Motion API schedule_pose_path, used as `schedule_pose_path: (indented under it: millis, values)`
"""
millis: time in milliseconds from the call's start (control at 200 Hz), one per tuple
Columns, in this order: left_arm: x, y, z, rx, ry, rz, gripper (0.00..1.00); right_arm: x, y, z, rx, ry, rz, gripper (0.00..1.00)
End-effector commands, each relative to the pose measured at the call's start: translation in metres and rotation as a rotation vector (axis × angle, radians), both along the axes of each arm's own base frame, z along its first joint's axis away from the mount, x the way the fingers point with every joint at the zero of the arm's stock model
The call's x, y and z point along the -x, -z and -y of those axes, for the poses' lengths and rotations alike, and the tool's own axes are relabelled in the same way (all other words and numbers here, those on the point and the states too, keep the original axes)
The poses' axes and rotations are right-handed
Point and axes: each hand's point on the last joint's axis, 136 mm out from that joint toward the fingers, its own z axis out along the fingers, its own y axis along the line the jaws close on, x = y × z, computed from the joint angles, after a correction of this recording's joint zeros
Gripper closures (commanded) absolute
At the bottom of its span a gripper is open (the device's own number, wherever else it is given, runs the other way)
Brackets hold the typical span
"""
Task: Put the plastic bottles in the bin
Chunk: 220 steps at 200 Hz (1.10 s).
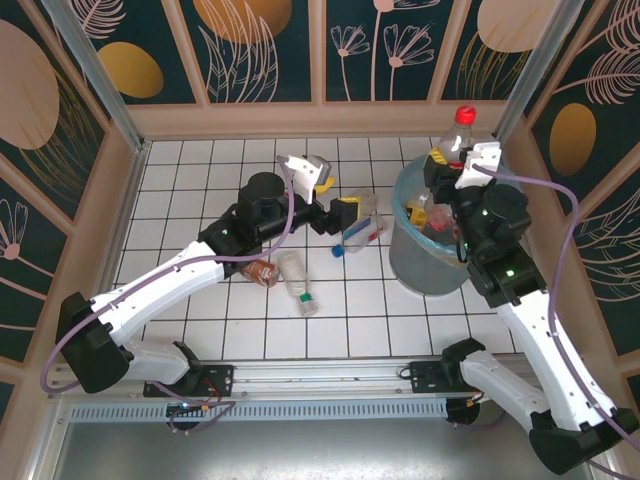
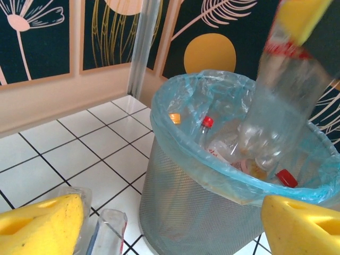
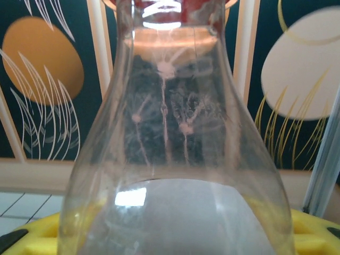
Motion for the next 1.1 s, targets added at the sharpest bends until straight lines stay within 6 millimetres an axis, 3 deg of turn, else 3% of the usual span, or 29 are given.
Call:
schedule_pose_path:
  millis: [0, 230, 435, 560, 791, 881, 966, 1096]
  values:
    - [-0.001, -0.020, -0.006, 0.032, -0.028, 0.067, 0.13, -0.002, 0.013, -0.006, -0.101, -0.080, -0.006, 0.50]
    - [-0.002, -0.013, -0.013, 0.005, -0.059, 0.065, 0.12, -0.006, 0.053, -0.007, -0.155, -0.161, -0.085, 0.45]
    - [-0.004, -0.006, -0.015, -0.015, -0.072, 0.063, 0.10, 0.005, 0.054, -0.011, -0.170, -0.207, -0.088, 0.28]
    - [-0.005, -0.005, -0.015, -0.025, -0.076, 0.072, 0.10, 0.008, 0.054, -0.011, -0.162, -0.214, -0.102, 0.30]
    - [-0.006, -0.003, -0.016, -0.032, -0.080, 0.075, 0.09, 0.009, 0.074, -0.009, -0.149, -0.197, -0.186, 0.34]
    - [-0.006, -0.001, -0.016, -0.040, -0.082, 0.076, 0.09, 0.009, 0.074, -0.009, -0.149, -0.198, -0.186, 0.35]
    - [-0.007, 0.000, -0.016, -0.045, -0.086, 0.076, 0.08, 0.005, 0.059, -0.008, -0.169, -0.187, -0.163, 0.37]
    - [-0.008, 0.001, -0.016, -0.041, -0.089, 0.070, 0.08, -0.021, 0.038, 0.009, -0.274, -0.053, -0.209, 0.46]
